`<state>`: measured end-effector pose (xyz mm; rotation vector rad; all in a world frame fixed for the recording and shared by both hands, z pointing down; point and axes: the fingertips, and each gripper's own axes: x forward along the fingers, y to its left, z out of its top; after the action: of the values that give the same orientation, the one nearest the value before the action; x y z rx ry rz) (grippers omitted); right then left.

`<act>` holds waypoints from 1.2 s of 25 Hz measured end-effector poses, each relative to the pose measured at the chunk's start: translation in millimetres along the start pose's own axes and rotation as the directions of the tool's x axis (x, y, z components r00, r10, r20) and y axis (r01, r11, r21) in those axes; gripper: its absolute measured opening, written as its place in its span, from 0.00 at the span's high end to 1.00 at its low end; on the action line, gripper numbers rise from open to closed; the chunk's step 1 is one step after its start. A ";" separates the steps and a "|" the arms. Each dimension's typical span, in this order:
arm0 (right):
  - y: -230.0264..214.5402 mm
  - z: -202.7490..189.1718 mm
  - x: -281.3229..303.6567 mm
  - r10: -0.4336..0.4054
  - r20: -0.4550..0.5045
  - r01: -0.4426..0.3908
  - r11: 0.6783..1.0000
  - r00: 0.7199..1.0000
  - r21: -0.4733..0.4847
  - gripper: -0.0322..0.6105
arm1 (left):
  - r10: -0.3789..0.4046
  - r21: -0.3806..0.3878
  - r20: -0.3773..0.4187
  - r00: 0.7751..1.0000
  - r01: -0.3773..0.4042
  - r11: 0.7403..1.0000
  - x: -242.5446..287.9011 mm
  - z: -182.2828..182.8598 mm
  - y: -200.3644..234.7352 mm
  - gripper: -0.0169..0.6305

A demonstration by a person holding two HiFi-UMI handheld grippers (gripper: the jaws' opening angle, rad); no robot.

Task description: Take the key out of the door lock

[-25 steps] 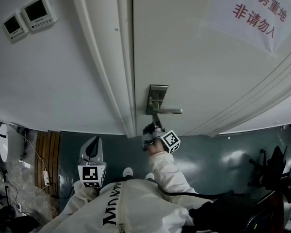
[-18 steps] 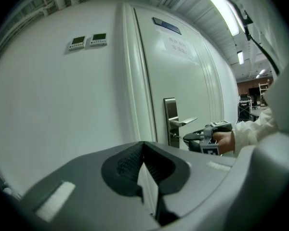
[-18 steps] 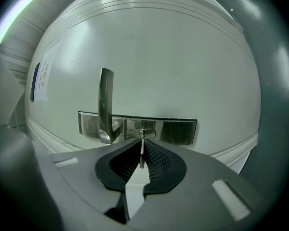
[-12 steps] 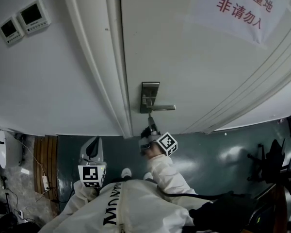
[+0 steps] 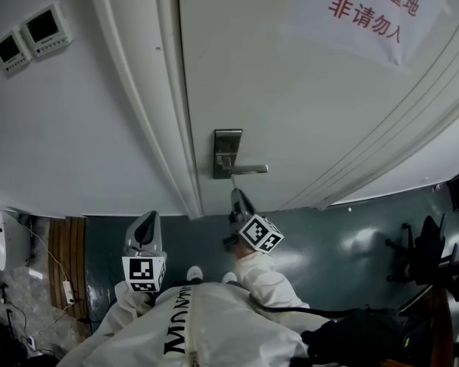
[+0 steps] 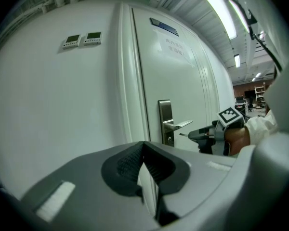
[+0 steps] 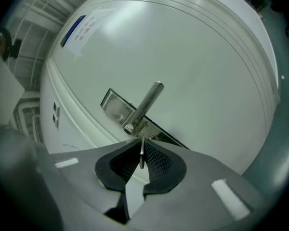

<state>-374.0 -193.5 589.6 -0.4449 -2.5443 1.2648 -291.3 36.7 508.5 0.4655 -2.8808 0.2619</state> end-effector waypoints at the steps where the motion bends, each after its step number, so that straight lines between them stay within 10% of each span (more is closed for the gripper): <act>1: 2.8 1.5 -3.6 -0.009 -0.009 0.008 0.998 1.000 -0.056 0.92 | -0.003 0.000 0.002 1.000 0.003 1.000 1.6 0.7 -1.3 0.97; 6: 23.7 12.0 -24.3 -0.070 -0.033 0.054 0.930 0.997 -0.364 0.92 | -0.023 -0.003 0.013 1.000 0.023 1.000 11.3 4.9 -12.4 0.97; 17: 80.3 41.7 -68.4 -0.057 0.037 0.063 0.595 0.998 -0.801 0.92 | -0.049 -0.007 0.027 0.998 0.049 0.999 24.9 16.4 -40.1 0.97; 30: 68.4 46.4 -109.8 -0.022 -0.016 0.001 0.630 1.000 -0.777 0.92 | 0.022 0.022 0.001 1.000 -0.022 0.999 1.1 16.8 -67.6 0.97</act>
<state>-279.7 -230.1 496.6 -0.5876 -2.9494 0.0404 -273.1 -30.2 502.1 0.4375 -2.8877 0.2981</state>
